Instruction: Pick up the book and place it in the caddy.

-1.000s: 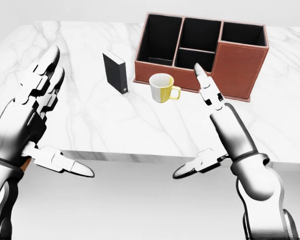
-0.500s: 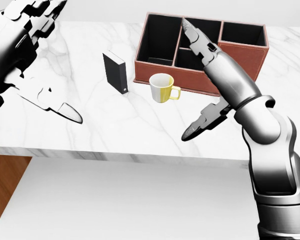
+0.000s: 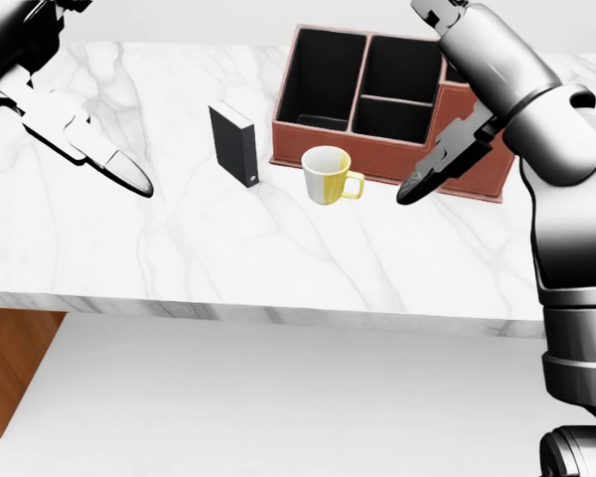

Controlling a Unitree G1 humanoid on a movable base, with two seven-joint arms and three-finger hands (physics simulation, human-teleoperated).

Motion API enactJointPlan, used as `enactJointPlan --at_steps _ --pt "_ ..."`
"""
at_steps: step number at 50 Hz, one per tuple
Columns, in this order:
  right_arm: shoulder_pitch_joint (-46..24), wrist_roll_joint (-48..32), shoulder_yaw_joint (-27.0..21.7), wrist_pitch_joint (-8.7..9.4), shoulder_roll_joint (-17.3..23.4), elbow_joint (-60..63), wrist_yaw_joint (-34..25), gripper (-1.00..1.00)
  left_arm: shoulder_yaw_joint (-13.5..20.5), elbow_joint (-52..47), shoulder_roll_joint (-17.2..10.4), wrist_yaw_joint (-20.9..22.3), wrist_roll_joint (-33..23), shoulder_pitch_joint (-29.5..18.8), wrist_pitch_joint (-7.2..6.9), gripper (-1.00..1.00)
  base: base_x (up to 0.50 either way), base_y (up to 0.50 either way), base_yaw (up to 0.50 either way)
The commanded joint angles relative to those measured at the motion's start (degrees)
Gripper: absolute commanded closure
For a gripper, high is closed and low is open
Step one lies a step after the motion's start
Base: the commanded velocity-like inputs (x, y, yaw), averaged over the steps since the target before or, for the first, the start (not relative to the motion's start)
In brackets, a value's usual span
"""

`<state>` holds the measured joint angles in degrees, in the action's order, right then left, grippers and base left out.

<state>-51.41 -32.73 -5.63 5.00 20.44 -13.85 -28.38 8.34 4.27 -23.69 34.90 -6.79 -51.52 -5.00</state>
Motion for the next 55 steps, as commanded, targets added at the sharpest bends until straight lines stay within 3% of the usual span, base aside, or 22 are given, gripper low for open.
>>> enactJointPlan --at_steps 1,36,42,55 --pt "-1.3 -1.7 0.2 0.00 0.6 -0.9 -0.9 -1.00 0.0 -0.7 -0.1 0.6 -1.3 -0.6 0.00 -1.00 0.07 0.51 0.00" --pt "-0.7 -3.3 0.2 0.00 -0.4 -0.4 -0.4 -1.00 -0.3 -1.1 0.4 1.3 -3.0 0.9 0.00 -1.00 0.06 0.51 0.00" --pt "-1.0 -3.8 0.2 0.00 -0.3 -1.3 1.1 -1.00 -0.3 -1.7 0.6 1.5 -3.4 1.1 0.00 -1.00 0.02 0.07 0.00" --pt "-0.3 -3.0 0.1 0.00 -0.6 0.4 -1.7 -1.00 -0.3 -2.1 1.0 1.5 -3.6 1.0 0.00 -1.00 0.01 0.00 0.00"
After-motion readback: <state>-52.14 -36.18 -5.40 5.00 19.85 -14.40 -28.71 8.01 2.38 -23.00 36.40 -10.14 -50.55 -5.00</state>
